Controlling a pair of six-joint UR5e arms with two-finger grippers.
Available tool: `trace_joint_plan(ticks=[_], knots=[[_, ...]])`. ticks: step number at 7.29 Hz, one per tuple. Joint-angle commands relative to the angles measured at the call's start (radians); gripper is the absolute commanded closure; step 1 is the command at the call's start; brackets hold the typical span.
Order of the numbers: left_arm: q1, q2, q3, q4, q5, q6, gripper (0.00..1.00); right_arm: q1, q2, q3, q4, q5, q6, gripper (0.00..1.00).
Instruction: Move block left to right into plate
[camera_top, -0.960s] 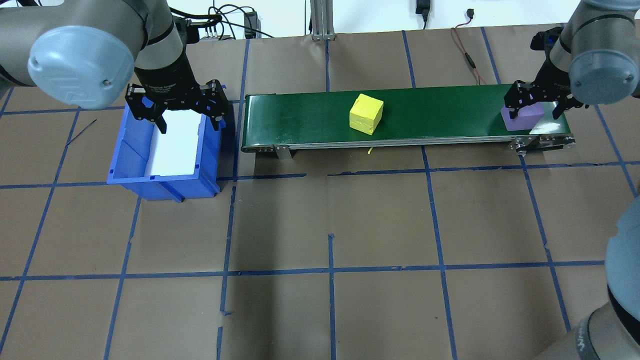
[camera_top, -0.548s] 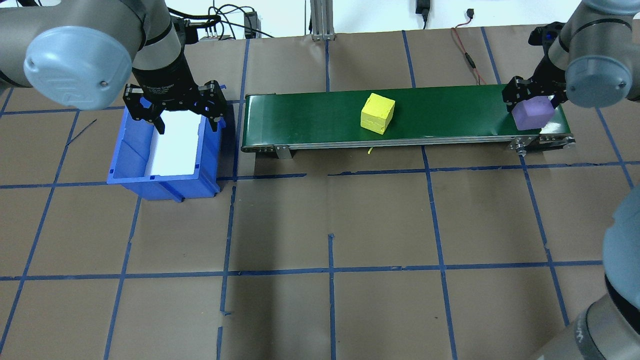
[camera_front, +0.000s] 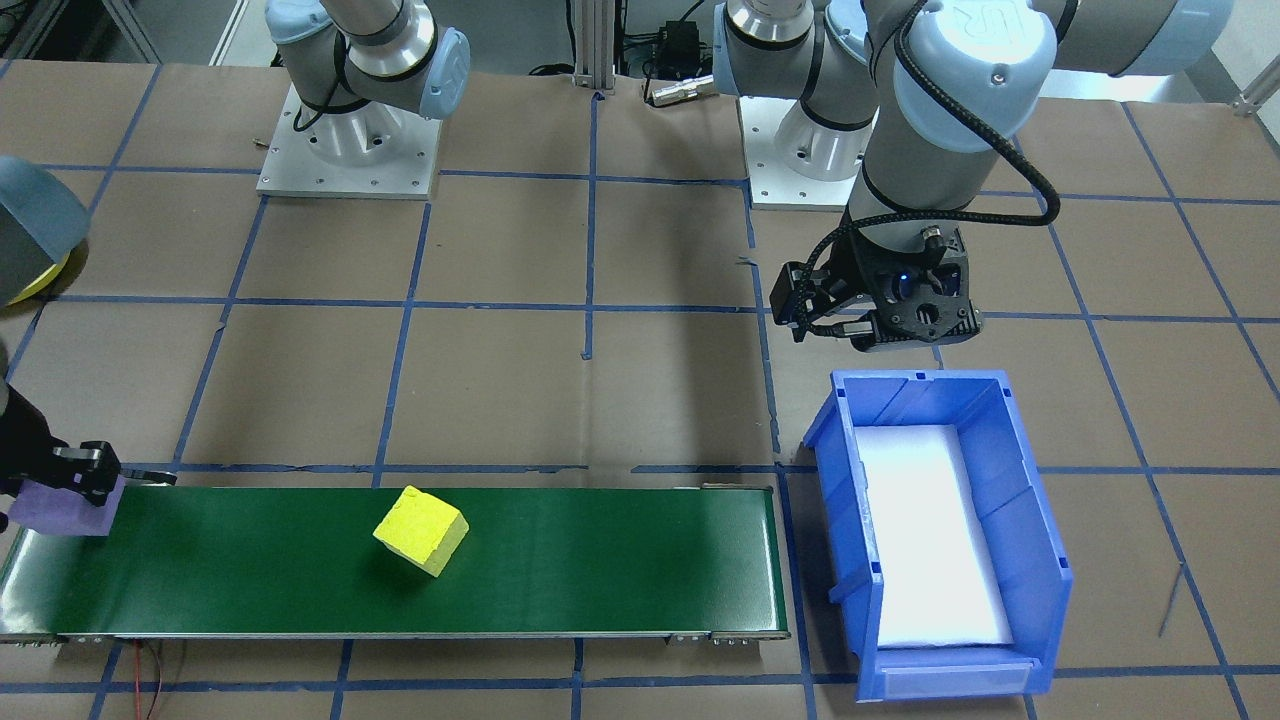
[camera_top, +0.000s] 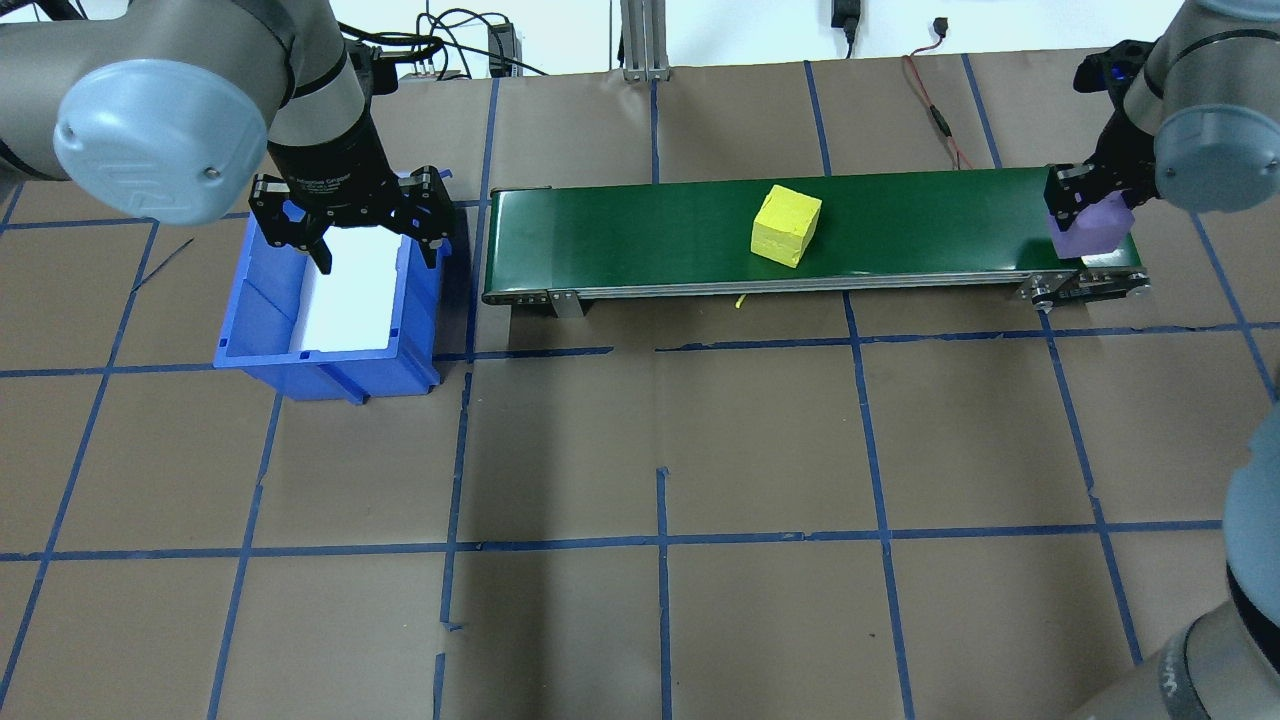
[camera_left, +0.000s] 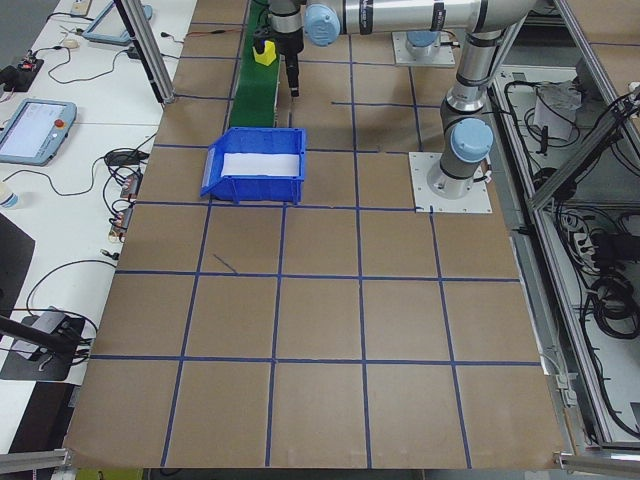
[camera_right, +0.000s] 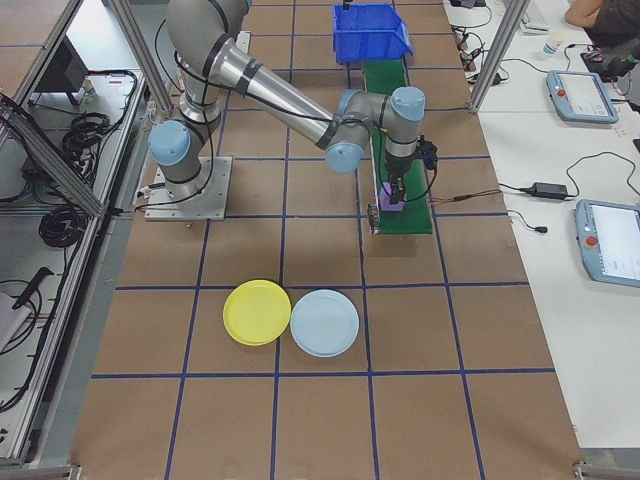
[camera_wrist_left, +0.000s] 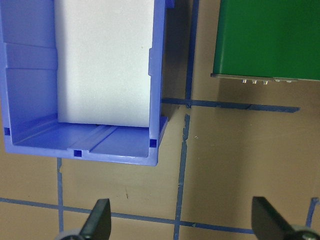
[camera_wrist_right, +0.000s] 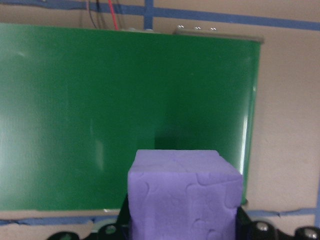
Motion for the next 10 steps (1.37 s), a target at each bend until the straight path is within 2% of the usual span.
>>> trace_joint_plan(ticks=[1,2,3,4,5,6,7,10], knots=[[-0.002,-0.002,0.000,0.009,-0.001,-0.009,0.00,-0.170,-0.101,0.006,0.146,-0.017,-0.052,0.79],[-0.003,-0.003,0.000,0.039,-0.001,-0.011,0.00,-0.231,-0.127,0.025,0.175,-0.022,-0.077,0.79],[-0.003,-0.005,0.014,0.048,-0.021,0.007,0.00,-0.315,-0.155,0.048,0.173,-0.017,-0.188,0.79],[-0.017,0.000,0.017,0.045,-0.077,0.006,0.00,-0.352,-0.153,0.072,0.173,-0.014,-0.204,0.79],[-0.020,0.009,0.019,0.036,-0.103,0.005,0.00,-0.386,-0.156,0.118,0.170,-0.014,-0.224,0.79],[-0.022,0.009,0.016,0.035,-0.108,-0.004,0.00,-0.470,-0.158,0.131,0.154,-0.003,-0.309,0.79],[-0.022,0.009,0.015,0.035,-0.110,-0.006,0.00,-0.525,-0.146,0.131,0.108,0.032,-0.359,0.79],[-0.022,0.007,0.003,0.038,-0.108,-0.009,0.00,-0.611,-0.045,0.129,-0.087,0.037,-0.495,0.79]])
